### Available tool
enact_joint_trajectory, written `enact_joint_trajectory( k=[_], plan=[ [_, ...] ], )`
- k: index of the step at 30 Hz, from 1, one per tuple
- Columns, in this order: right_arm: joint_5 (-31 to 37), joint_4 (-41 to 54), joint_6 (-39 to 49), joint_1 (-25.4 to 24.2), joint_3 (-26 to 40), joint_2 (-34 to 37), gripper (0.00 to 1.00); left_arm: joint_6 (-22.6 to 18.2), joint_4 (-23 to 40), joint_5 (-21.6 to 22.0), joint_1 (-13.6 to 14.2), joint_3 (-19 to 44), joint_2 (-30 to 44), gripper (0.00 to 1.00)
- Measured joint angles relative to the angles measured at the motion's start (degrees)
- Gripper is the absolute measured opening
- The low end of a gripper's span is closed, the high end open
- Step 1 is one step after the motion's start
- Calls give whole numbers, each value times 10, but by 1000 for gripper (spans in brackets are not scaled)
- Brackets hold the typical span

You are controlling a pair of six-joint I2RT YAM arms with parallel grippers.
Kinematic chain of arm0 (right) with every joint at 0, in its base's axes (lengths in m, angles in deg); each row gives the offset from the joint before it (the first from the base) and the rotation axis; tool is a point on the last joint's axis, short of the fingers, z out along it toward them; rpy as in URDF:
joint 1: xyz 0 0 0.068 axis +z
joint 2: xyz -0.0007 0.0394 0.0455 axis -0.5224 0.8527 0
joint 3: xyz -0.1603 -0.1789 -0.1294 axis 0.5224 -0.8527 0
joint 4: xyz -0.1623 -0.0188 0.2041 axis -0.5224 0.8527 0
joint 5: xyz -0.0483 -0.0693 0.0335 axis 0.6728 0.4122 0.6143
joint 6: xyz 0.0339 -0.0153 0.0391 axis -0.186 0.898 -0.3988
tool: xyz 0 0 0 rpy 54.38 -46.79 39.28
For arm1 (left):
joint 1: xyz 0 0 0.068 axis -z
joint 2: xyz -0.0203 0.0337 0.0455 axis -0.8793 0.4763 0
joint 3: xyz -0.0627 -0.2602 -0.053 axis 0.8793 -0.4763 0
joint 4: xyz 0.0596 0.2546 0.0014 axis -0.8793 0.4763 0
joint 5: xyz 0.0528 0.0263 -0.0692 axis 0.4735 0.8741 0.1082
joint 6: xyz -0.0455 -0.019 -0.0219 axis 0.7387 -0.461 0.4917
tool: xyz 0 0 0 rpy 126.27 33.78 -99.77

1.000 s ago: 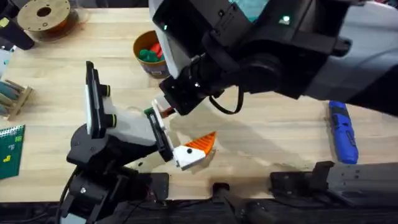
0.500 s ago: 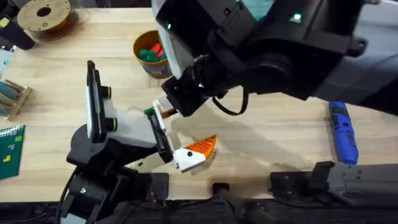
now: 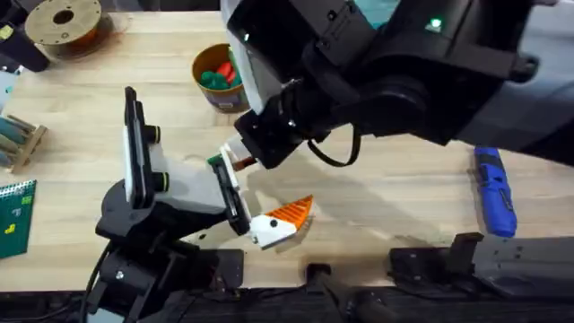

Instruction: Pick up the gripper from the table and insert it into the empty holder that is missing its gripper. Then pick up a screw, insert it into the mounting hole, and use the screwdriver to tighten it. Finally, clean up the table by picking up the vegetable and placing it into the bucket.

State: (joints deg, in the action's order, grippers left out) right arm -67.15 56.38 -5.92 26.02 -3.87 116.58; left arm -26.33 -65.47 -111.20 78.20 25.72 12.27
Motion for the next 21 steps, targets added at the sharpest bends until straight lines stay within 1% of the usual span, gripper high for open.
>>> enact_joint_trajectory(
  k=[12, 19, 21],
  plan=[
    [-2, -1, 0, 0, 0, 0, 13, 0, 0, 0, 0, 0, 0, 987],
    [-19, -1, 0, 1, 0, 0, 162, 0, 0, 5, 0, 0, 0, 987],
    [-27, -2, 1, 1, 0, 0, 258, 0, 0, 6, 0, 0, 0, 987]
  ],
)
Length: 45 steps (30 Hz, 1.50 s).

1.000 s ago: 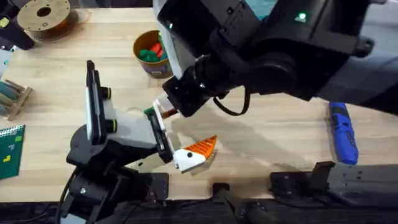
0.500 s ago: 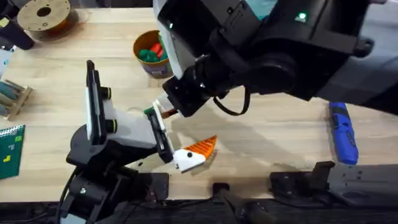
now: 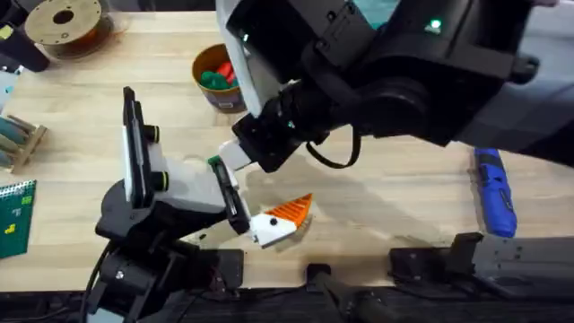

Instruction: Pick up the gripper from the table and insert it into the empty holder that is missing its gripper. Then pick up a screw, insert it into the mounting hole, and use the screwdriver to tighten it. Finally, clean up the table by picking up the vegetable and placing it into the bucket.

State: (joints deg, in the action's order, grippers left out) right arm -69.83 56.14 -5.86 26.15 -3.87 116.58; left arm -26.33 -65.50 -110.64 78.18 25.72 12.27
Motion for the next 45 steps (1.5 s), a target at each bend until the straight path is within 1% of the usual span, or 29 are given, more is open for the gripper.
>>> enact_joint_trajectory(
  k=[3, 4, 6, 13, 15, 17, 20, 27, 28, 36, 40, 45],
  plan=[
    [-2, 0, 1, 1, 0, -2, 483, 0, 0, 4, 0, 0, 0, 987],
    [-1, 1, 1, 0, 0, -4, 540, 0, 0, 5, -2, 0, 0, 987],
    [2, 5, 1, -1, 0, -7, 625, -2, -1, 8, -2, 0, 0, 987],
    [5, 7, 1, -8, 0, -7, 726, -4, -1, 10, -3, 0, 0, 987],
    [3, 7, 1, -13, 0, -7, 795, -5, -1, 12, -3, 0, 0, 987],
    [-2, 6, 1, -19, 0, -11, 833, -7, -1, 12, -3, 0, 0, 987],
    [-5, 6, 1, -27, 0, -25, 861, -8, -1, 12, -3, 0, 0, 987],
    [-7, 2, 1, -48, 0, -60, 872, -9, -1, 12, -3, 0, 0, 987],
    [-8, 3, 1, -63, 0, -63, 873, -9, -1, 12, -3, 0, 0, 987],
    [-11, 15, 3, -101, 0, -64, 875, -9, -1, 12, -3, 0, 0, 987],
    [-14, 46, 45, -108, 0, -77, 876, -9, -1, 12, -3, 0, 0, 987],
    [-15, 77, 126, -108, 0, -120, 877, -9, -1, 12, -3, 0, 0, 987]
  ],
)
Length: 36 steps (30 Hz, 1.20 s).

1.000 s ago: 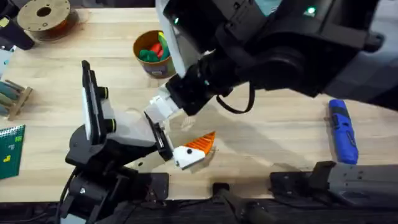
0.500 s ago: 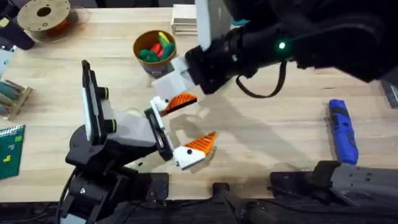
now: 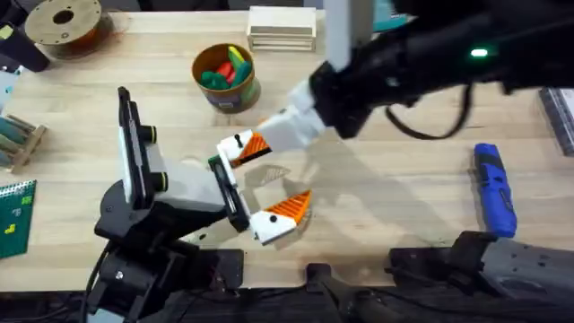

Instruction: Pick up the gripper from the table and insert it into the empty holder that is missing its gripper. Then pick up a screw, insert it into the mounting hole, and use the screwdriver to tighten it. Finally, clean up the table by picking up the vegetable and placing it into the bucket.

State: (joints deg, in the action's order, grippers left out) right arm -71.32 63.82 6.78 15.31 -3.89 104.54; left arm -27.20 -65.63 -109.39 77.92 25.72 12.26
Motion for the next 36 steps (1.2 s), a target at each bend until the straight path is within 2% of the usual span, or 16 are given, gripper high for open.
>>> enact_joint_trajectory(
  k=[6, 13, 17, 24, 27, 30, 36],
  plan=[
    [0, 71, 87, -1, 0, -38, 877, 0, 0, 0, 0, 0, 0, 987],
    [-8, 161, 126, -18, 0, -43, 878, 0, 0, 0, 0, 0, 0, 987],
    [-60, 167, 138, -54, 0, -56, 877, 0, 0, 0, 0, 0, 0, 987],
    [-180, 186, 163, -156, 0, -109, 878, 0, 0, 0, 0, 0, 0, 987],
    [-230, 208, 182, -175, -6, -117, 878, 0, 0, 0, 0, 0, 0, 987],
    [-275, 213, 204, -179, -28, -118, 880, 0, 0, 0, 0, 0, 0, 915],
    [-327, 213, 232, -179, -56, -116, 880, -3, 0, 0, 0, 0, 0, 567]
  ],
)
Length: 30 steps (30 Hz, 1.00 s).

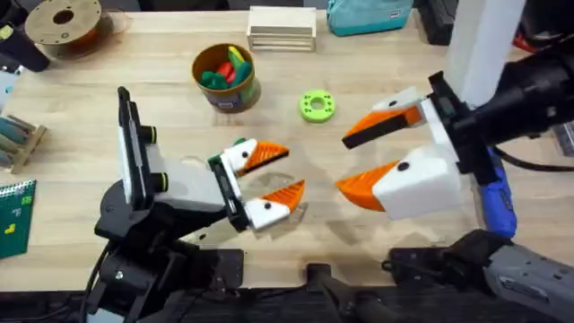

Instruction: Pick up the gripper from the table and insert it into the empty holder that is missing its gripper. Then pick up a screw, insert it into the mounting hole, and use the screwdriver to tighten it. Finally, clean up the table by picking up the vegetable and placing it into the bucket.

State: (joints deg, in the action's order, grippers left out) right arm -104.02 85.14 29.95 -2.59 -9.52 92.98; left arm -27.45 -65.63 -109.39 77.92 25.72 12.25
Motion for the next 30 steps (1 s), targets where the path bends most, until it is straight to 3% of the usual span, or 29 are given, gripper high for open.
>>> enact_joint_trajectory(
  k=[1, 4, 6, 7, 17, 27, 30],
  plan=[
    [-4, 0, 3, 0, -1, 0, 880, -2, 0, 0, 0, 0, 0, 475],
    [-12, 0, 9, 0, -1, 0, 880, -2, 0, 0, 0, 0, 0, 337],
    [-16, 0, 12, 0, -1, 0, 880, -3, 0, 2, 0, 0, 0, 78],
    [-16, 0, 15, 0, -1, 0, 880, -3, 0, 2, 0, 0, 0, 23],
    [11, 17, 64, 0, -1, 0, 880, -3, 0, 2, 0, 0, 0, 4],
    [17, -1, 69, 0, -1, 0, 880, -3, 0, 2, 0, 0, 0, 4],
    [46, -3, 63, -1, -1, 0, 880, -3, -1, 2, 0, 0, 0, 4]
  ],
)
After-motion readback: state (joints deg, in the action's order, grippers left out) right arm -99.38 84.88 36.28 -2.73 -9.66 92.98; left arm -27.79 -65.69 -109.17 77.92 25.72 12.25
